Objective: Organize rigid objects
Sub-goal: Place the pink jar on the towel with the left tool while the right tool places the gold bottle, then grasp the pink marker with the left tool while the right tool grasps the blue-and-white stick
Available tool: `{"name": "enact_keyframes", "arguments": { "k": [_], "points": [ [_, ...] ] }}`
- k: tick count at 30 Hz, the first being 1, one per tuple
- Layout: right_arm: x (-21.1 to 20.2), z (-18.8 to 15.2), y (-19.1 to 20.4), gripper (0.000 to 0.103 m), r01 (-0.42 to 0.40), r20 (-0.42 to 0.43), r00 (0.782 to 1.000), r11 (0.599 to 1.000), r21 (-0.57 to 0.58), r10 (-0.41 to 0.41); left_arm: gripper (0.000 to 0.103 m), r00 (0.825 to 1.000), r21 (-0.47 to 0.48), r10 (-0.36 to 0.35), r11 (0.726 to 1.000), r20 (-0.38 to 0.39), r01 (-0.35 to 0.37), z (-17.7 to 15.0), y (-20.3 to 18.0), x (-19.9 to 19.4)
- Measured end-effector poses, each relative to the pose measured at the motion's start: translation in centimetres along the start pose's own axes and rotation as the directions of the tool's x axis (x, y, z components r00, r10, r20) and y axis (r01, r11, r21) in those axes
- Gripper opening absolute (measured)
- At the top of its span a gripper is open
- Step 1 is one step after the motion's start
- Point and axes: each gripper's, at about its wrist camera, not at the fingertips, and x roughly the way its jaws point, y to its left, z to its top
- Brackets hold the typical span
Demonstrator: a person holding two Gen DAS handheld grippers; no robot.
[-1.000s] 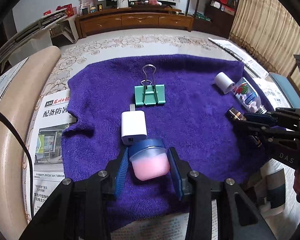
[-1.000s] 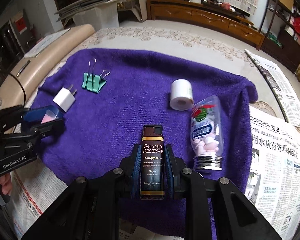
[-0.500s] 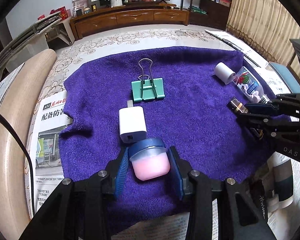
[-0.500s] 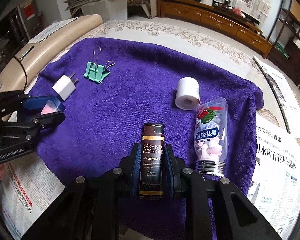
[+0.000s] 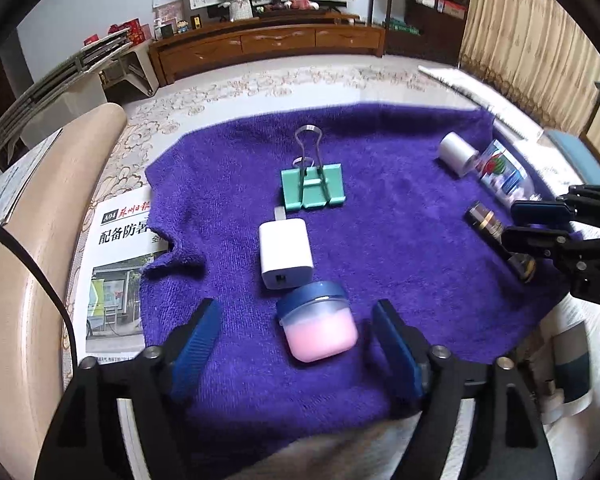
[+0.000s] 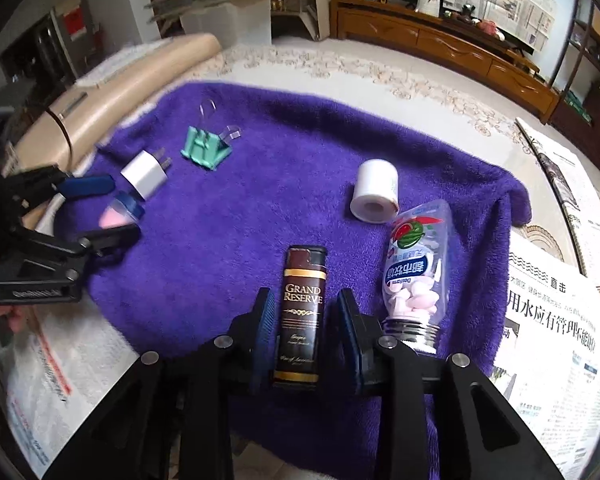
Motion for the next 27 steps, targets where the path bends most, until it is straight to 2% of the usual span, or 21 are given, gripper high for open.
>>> {"name": "enact_keyframes", "arguments": {
  "k": [2,4,5,6,10,14,17,22,27],
  "points": [
    [-1.3,-0.1,-0.1,0.043,-0.005,0.043,0.999,1.0,0.017,0.005,0.098,0.999,-0.016,-0.007,1.0,0.039,0.007,-0.1,-0.1,-1.2],
    [-3.0,-0.3,0.0,0.076,-0.006,0.096,0.995,0.999,0.042,0.002,0.103,0.998,-0.026,-0.016,1.0,0.058,0.018,-0.2,-0.4,-2.5],
    [-3.9,-0.5,0.0,0.085,-0.005,0.118,0.993,0.999,0.052,-0.001,0.103,0.998,-0.028,-0.016,0.999,0.063,0.018,-0.3,-0.7,-3.1],
    [-4.8,-0.8,0.1,0.1,-0.004,0.135,0.991,0.998,0.062,-0.004,0.103,0.998,-0.032,-0.012,0.999,0.068,0.014,-0.5,-1.0,-3.8],
    [-7.5,-2.7,0.1,0.103,0.045,0.156,0.986,0.991,0.125,-0.064,0.103,0.996,-0.045,-0.017,0.999,0.084,0.021,-1.9,-2.2,-5.9],
    [-9.0,-5.4,-0.8,0.103,0.017,0.15,0.988,0.979,0.205,-0.048,0.103,0.996,-0.047,-0.038,0.998,0.079,0.042,-3.5,-3.5,-7.0],
    [-9.5,-7.5,-1.2,0.103,0.039,0.12,0.99,0.971,0.237,-0.069,0.103,0.994,-0.053,-0.074,0.995,0.086,0.079,-4.9,-4.3,-7.6],
    [-11.0,-11.0,-1.5,0.103,0.055,0.13,0.987,0.955,0.29,-0.096,0.103,0.996,-0.048,-0.072,0.996,0.061,0.075,-6.9,-5.6,-7.6],
    [-12.0,-13.3,-2.4,0.103,0.025,0.16,0.983,0.935,0.352,-0.087,0.103,0.997,-0.04,-0.07,0.997,0.032,0.071,-8.7,-6.9,-7.2]
  ]
}}
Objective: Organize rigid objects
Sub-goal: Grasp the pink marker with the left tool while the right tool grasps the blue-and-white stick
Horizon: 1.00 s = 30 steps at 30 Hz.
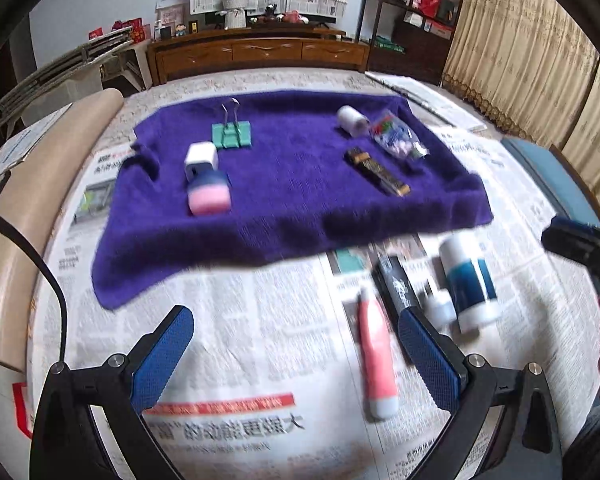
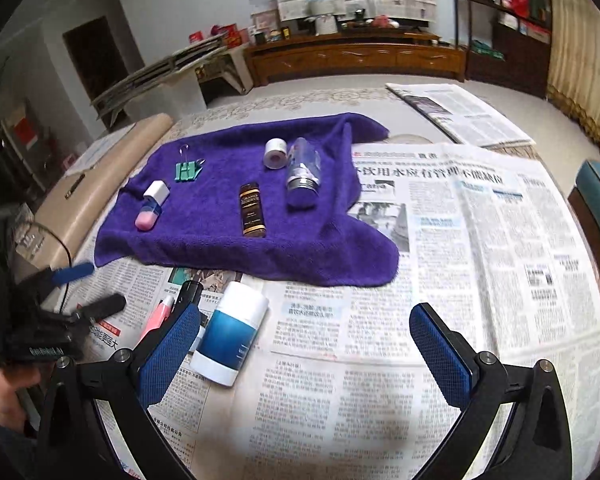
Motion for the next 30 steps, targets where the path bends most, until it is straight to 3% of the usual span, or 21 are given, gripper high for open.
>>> {"name": "enact_keyframes", "arguments": {
  "k": [6,11,15,18,23,27,30],
  "points": [
    [0.5,-0.4,-1.0,0.103,-0.002,-0.016,1.0,0.999,0.045,0.003,0.103,0.999,0.052,0.026,0.998,-0.033,-0.024,-2.1,-2.0,1.0],
    [0.4,-0.4,-1.5,0.103,-0.011,-0.008,1.0,0.998,0.06,0.012,0.101,0.993,0.115,0.12,0.986,-0.005,-0.119,-3.3,-2.8,1.3],
    [0.0,-0.7,-1.8,0.103,-0.021,-0.003,1.0,0.997,0.067,0.022,0.093,0.996,0.108,0.089,0.99,0.006,-0.089,-3.3,-2.6,1.3],
    [-0.2,-0.8,-2.1,0.103,-0.023,-0.004,1.0,0.997,0.072,0.023,0.074,1.0,0.092,0.029,0.995,-0.001,-0.029,-2.8,-2.9,1.5],
    [0.0,-1.0,-2.1,0.103,-0.023,-0.017,1.0,0.997,0.075,0.024,0.036,1.0,0.131,0.004,0.991,0.017,-0.006,-2.7,-4.3,1.4],
    [0.3,-1.1,-1.5,0.103,-0.028,-0.029,0.999,0.998,0.061,0.03,0.02,1.0,0.157,-0.013,0.988,0.023,0.009,-2.9,-5.1,1.3],
    [0.6,-1.2,-0.6,0.103,-0.018,-0.044,0.999,0.999,0.04,0.02,0.017,1.0,0.148,-0.01,0.989,0.018,0.008,-2.9,-5.1,1.2]
  ]
}}
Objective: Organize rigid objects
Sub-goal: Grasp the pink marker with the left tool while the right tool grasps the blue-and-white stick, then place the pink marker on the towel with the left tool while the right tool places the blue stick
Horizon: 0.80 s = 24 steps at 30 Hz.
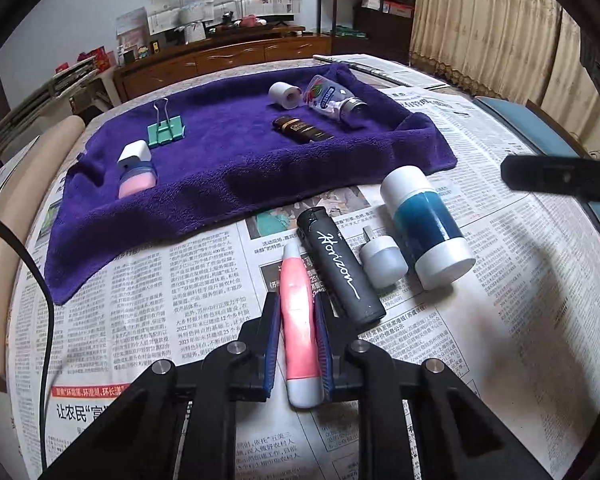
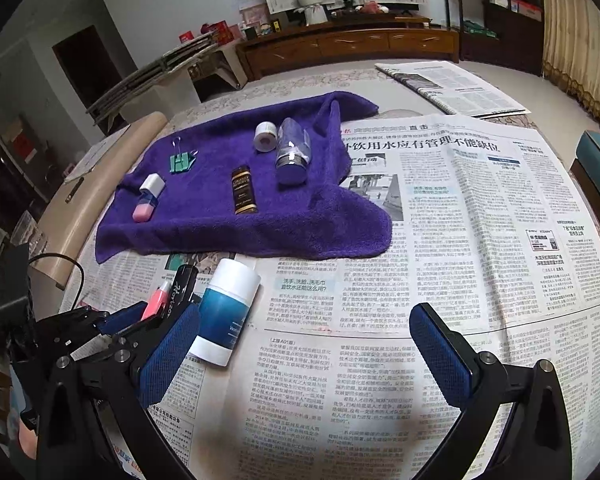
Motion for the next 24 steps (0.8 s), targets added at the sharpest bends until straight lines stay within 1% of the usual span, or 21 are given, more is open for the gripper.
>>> {"name": "enact_keyframes", "arguments": {
  "k": [7,10,11,14,18,20,22,24],
  "points": [
    [1.9,-0.8,3.5,0.103,0.036,-0.031,0.999,0.998,-0.052,-0.037,0.017,1.0,-0.031,0.007,1.0,-0.017,-0.007,-0.4,1.1,-0.3],
    [3.2,-1.0,5.1,0.103,0.074,-0.036,0.996,0.994,-0.08,-0.077,0.017,1.0,-0.046,0.001,0.999,-0.021,-0.002,-0.6,1.8,-0.4],
    [3.6,-1.0,5.4,0.103,0.101,-0.028,0.994,0.992,-0.075,-0.103,0.017,1.0,-0.047,0.0,0.999,-0.022,-0.001,-0.6,2.0,-0.4],
    [4.4,-1.1,5.2,0.103,0.171,-0.027,0.985,0.983,-0.063,-0.173,0.017,1.0,-0.055,-0.006,0.998,-0.027,0.005,-0.7,2.6,-0.5],
    [4.5,-1.5,3.8,0.103,0.195,-0.056,0.979,0.981,-0.024,-0.196,0.017,1.0,-0.071,-0.013,0.997,-0.026,0.011,-0.8,3.3,-0.6],
    [4.4,-1.5,3.3,0.103,0.203,-0.056,0.977,0.979,-0.014,-0.204,0.017,1.0,-0.075,-0.01,0.997,-0.028,0.008,-0.8,3.5,-0.6],
    [4.7,-1.5,3.3,0.103,0.212,-0.05,0.976,0.977,-0.025,-0.213,0.017,1.0,-0.082,-0.016,0.997,-0.027,0.014,-0.7,3.6,-0.5],
    [5.3,-1.4,3.7,0.103,0.199,-0.049,0.978,0.979,-0.049,-0.202,0.017,1.0,-0.078,-0.019,0.997,-0.023,0.018,-0.8,3.7,-0.5]
  ]
}}
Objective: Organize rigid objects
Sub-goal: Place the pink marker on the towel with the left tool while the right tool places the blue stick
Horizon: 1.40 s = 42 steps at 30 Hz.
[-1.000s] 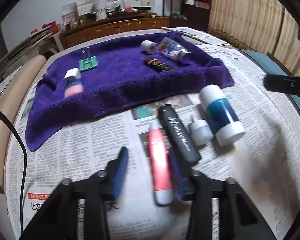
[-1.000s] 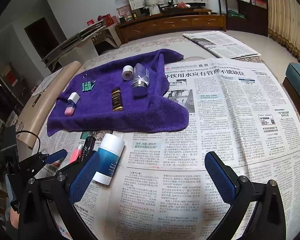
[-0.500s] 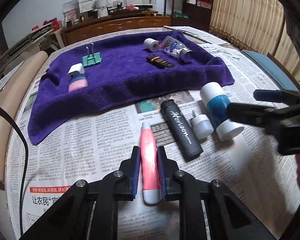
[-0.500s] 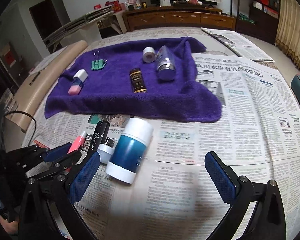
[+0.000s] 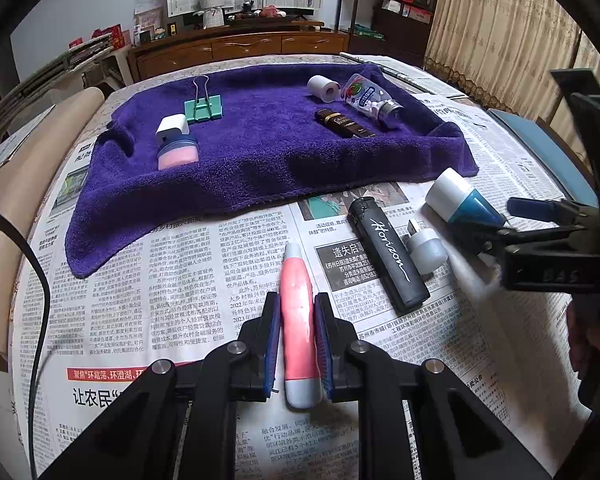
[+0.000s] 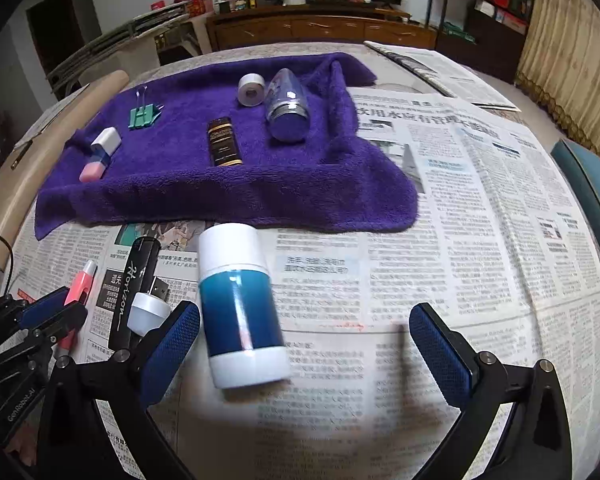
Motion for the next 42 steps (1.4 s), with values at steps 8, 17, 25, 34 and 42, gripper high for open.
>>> {"name": "enact_keyframes", "arguments": {
  "k": [8,17,25,34,42],
  "points": [
    [0.7,-0.4,1.2,0.094,0.002,0.034,0.999,0.997,-0.079,0.001,0.017,1.0,-0.005,-0.006,1.0,0.0,0.006,0.0,0.2,0.0],
    [-0.1,-0.2,1.2,0.036,-0.022,0.075,0.997,0.994,-0.104,0.03,0.017,1.0,-0.028,-0.015,0.999,0.014,0.016,-0.1,0.7,-0.1],
    [-1.7,0.3,-0.1,0.036,-0.089,0.076,0.993,0.994,-0.06,0.094,0.017,0.999,-0.101,-0.035,0.994,0.032,0.038,-0.1,2.9,-0.7],
    [-3.7,1.2,-1.2,0.036,-0.135,0.1,0.985,0.99,-0.048,0.139,0.017,0.997,-0.095,-0.021,0.995,0.073,0.028,1.6,3.1,-2.6],
    [-4.1,3.4,-1.4,0.036,-0.175,0.098,0.979,0.982,-0.064,0.181,0.017,0.996,-0.093,-0.031,0.995,0.083,0.039,4.7,3.4,-3.3]
  ]
}}
